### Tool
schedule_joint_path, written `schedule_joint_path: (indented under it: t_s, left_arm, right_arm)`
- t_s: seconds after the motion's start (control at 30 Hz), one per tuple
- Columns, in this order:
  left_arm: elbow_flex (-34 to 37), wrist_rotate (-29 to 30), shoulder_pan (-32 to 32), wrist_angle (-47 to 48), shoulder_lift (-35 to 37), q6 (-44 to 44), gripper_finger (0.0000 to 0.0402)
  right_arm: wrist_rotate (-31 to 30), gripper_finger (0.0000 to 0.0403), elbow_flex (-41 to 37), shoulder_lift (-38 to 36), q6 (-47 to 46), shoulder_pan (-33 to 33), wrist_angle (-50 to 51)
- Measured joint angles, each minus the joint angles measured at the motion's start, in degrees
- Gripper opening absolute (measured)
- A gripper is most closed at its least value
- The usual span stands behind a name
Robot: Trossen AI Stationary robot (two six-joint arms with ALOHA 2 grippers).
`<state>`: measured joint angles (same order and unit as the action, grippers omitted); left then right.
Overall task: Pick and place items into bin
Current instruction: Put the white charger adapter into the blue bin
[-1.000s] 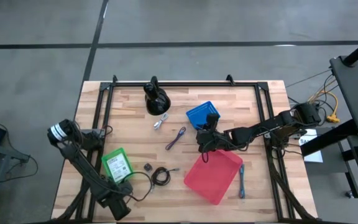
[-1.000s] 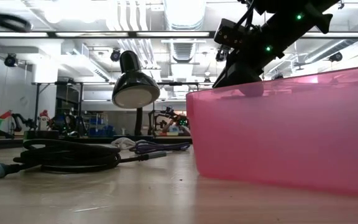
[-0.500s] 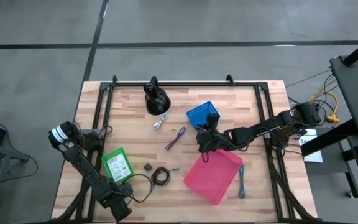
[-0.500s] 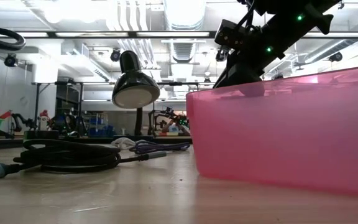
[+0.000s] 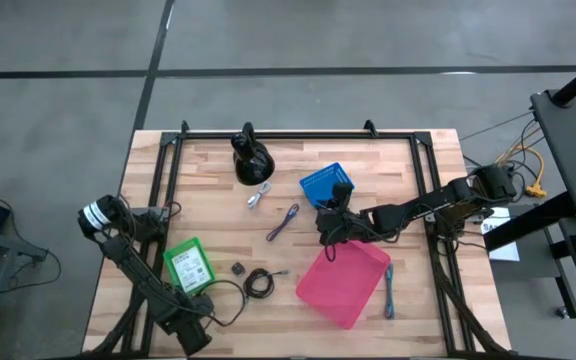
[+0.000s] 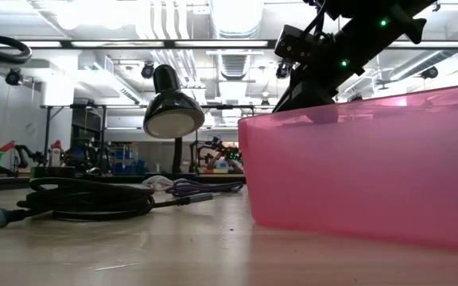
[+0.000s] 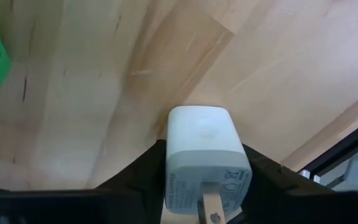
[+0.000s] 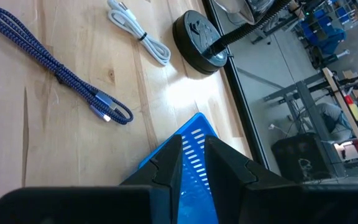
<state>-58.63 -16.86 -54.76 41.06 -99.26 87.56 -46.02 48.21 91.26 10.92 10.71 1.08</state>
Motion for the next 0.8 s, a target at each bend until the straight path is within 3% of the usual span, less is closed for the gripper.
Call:
schedule_joint_path:
  t_s: [0.5,0.63,0.8]
  left_arm:
    - [-1.6,1.5,0.0,-0.1,3.2,-2.4,0.0133]
    - [-1.7,9.3,0.0,-0.2,6.1,-1.4,0.0133]
    - [-1.7,25.8,0.0,-1.1,10.1,-0.4,0.0133]
  right_arm:
    - [0.0,0.0057,0.0,0.0,2.0,0.0,0.0]
    - [0.0,0.0057,0.0,0.0,1.4,0.0,-0.1]
    - [0.0,0.0057,0.0,0.0,4.0,0.0,-0.1]
